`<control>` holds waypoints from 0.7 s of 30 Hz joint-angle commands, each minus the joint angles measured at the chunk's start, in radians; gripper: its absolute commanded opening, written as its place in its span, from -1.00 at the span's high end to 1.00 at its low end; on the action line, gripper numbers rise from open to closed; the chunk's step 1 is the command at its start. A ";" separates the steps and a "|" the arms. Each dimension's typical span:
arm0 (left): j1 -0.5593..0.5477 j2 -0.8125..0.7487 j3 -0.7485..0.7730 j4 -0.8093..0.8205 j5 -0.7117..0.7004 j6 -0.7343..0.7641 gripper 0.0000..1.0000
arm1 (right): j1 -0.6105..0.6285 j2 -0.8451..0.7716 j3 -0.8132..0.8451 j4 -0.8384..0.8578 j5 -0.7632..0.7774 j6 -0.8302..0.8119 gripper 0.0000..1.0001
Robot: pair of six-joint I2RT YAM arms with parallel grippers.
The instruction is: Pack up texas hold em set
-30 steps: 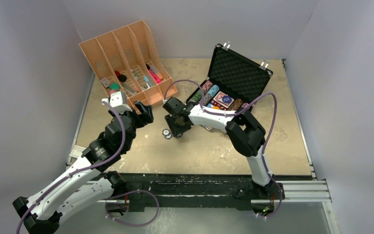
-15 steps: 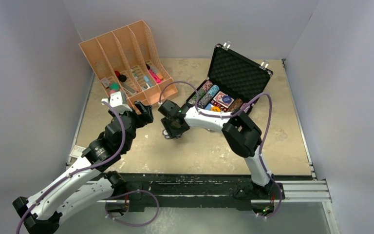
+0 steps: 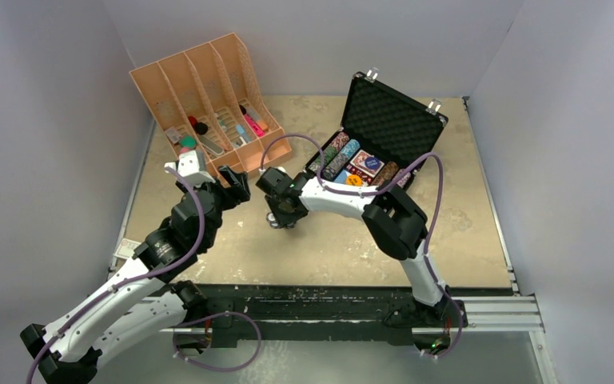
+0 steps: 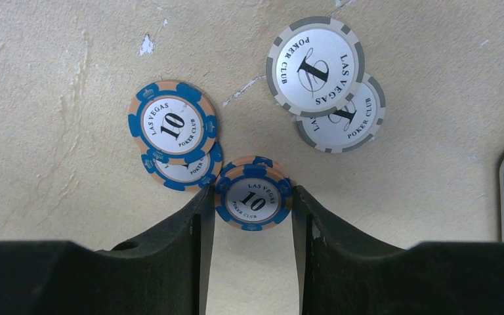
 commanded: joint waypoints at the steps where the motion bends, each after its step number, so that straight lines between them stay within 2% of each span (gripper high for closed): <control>1: 0.003 -0.010 0.005 0.006 -0.016 -0.002 -0.46 | 0.002 -0.002 -0.064 -0.070 0.041 0.021 0.26; 7: 0.003 -0.014 0.010 0.006 -0.020 -0.003 -0.46 | 0.001 -0.085 -0.119 -0.079 0.005 0.010 0.24; 9: 0.003 -0.016 0.010 0.007 -0.024 -0.003 -0.46 | 0.000 -0.080 -0.113 -0.070 -0.004 0.003 0.07; 11: 0.002 -0.017 0.023 -0.008 -0.033 -0.011 -0.46 | 0.000 -0.062 -0.080 -0.091 -0.003 0.011 -0.13; 13: 0.003 -0.007 0.102 -0.086 -0.050 -0.021 -0.46 | 0.000 -0.065 -0.042 -0.099 -0.004 0.018 -0.25; 16: 0.003 -0.001 0.201 -0.154 -0.101 0.011 -0.46 | 0.000 -0.084 0.010 -0.091 -0.005 0.009 -0.33; 21: 0.003 -0.026 0.245 -0.156 -0.146 0.060 -0.46 | 0.001 -0.037 0.159 -0.086 0.035 -0.023 -0.35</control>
